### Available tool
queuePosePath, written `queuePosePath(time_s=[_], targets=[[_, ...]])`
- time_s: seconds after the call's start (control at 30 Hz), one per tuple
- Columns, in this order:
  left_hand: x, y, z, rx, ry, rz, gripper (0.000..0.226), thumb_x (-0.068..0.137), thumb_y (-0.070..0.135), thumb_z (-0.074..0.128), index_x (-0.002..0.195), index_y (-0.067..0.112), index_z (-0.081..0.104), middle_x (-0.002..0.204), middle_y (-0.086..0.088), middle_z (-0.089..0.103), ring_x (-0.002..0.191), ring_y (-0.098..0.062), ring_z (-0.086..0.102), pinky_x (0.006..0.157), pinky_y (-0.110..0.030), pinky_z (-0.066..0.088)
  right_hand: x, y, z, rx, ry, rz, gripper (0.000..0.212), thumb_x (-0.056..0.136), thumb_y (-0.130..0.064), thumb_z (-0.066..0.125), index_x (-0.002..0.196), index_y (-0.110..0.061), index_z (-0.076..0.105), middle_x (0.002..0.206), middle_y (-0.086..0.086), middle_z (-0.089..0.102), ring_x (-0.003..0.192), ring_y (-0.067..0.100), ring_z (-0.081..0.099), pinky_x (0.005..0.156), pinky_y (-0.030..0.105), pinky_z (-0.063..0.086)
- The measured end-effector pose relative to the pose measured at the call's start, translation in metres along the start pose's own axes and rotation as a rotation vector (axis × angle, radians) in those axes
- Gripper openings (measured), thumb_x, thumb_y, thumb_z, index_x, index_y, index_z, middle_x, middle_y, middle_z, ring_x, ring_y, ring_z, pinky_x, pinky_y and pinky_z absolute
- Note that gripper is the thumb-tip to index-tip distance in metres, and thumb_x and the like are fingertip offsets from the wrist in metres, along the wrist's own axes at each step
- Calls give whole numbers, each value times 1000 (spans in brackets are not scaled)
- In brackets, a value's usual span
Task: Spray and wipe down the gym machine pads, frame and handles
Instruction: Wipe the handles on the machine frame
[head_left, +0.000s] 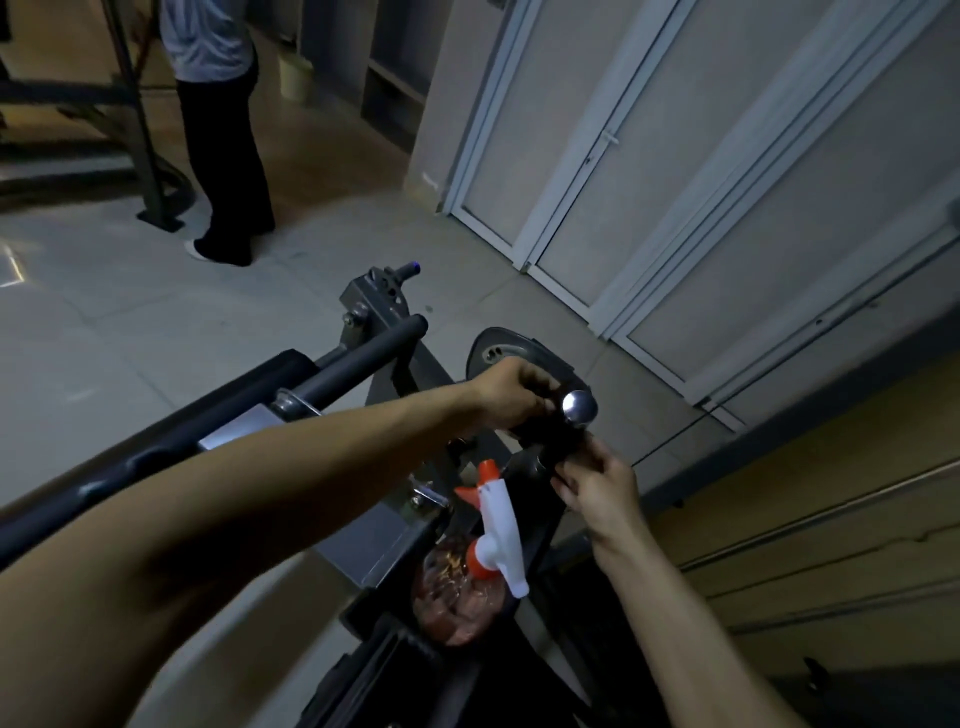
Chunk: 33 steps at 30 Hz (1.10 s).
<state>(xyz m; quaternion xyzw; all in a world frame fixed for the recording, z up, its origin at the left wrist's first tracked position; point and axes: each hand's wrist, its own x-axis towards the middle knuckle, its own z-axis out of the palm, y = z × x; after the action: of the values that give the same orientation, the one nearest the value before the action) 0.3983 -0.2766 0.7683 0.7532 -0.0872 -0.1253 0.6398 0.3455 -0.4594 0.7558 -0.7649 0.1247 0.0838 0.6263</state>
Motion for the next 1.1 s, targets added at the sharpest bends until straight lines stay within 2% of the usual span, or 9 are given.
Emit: queuePosePath(time_s=[0.1, 0.2, 0.33, 0.47, 0.6, 0.8, 0.9, 1.0, 1.1], targets=[[-14, -2, -9, -203, -13, 51, 28, 99, -2, 57, 118, 13, 72, 115, -17, 73, 103, -28, 71, 93, -40, 59, -2, 0, -4, 44, 6, 15, 38, 100, 10, 51, 118, -20, 67, 112, 3, 74, 103, 16, 71, 78, 25, 57], [-14, -15, -10, -360, -88, 24, 38, 99, -5, 56, 128, 16, 67, 117, -9, 73, 106, -21, 70, 92, -34, 58, 4, 5, -4, 71, 25, 24, 40, 100, 9, 50, 124, -19, 66, 123, 7, 71, 113, 21, 68, 88, 33, 57], [3, -27, 15, 120, -152, -176, 32, 95, 0, 63, 122, 16, 67, 113, -6, 69, 106, -24, 68, 83, -29, 56, 9, 9, -8, 59, 43, 36, 44, 101, 5, 52, 132, -23, 66, 129, 5, 68, 121, 20, 65, 106, 44, 53], [14, -28, 36, 118, -56, -326, 12, 95, 3, 65, 103, 9, 70, 99, -13, 70, 79, -21, 70, 69, -31, 60, 12, 14, -12, 119, 57, 58, 41, 100, 3, 52, 117, -30, 71, 115, 3, 69, 111, 16, 66, 103, 43, 56], [-6, 2, 22, -160, 6, -473, 14, 102, 8, 57, 111, 2, 67, 102, -20, 74, 85, -31, 77, 72, -38, 65, 15, 17, -7, 143, 54, 73, 43, 97, 3, 56, 123, -27, 73, 127, 3, 72, 116, 19, 69, 102, 42, 57], [-42, 56, -26, -217, -27, -340, 21, 100, 8, 59, 121, 7, 62, 111, -18, 72, 91, -26, 76, 74, -32, 62, 6, 16, 2, 147, 246, 153, 22, 95, -8, 62, 113, -15, 72, 107, 13, 76, 93, 26, 77, 77, 41, 65], [-45, 47, -30, -60, -43, -269, 27, 100, 13, 61, 127, 9, 62, 114, -14, 71, 98, -25, 74, 81, -34, 62, -9, 7, 7, 471, -51, 305, 38, 99, -21, 53, 128, 0, 63, 119, 26, 72, 100, 36, 75, 75, 41, 62], [-48, 21, -13, 1, -211, -327, 30, 103, 16, 57, 133, 14, 58, 125, -6, 68, 105, -15, 69, 79, -23, 57, -18, 4, 5, 671, -338, 346, 52, 101, -39, 50, 137, -3, 60, 134, 25, 65, 121, 38, 66, 97, 47, 57], [-38, 4, 1, 33, -271, -348, 32, 103, 9, 56, 135, 14, 58, 121, -2, 67, 106, -15, 67, 79, -22, 58, -10, 9, 5, 715, -343, 384, 36, 100, -24, 54, 130, -6, 65, 130, 21, 68, 127, 36, 61, 109, 46, 47]])
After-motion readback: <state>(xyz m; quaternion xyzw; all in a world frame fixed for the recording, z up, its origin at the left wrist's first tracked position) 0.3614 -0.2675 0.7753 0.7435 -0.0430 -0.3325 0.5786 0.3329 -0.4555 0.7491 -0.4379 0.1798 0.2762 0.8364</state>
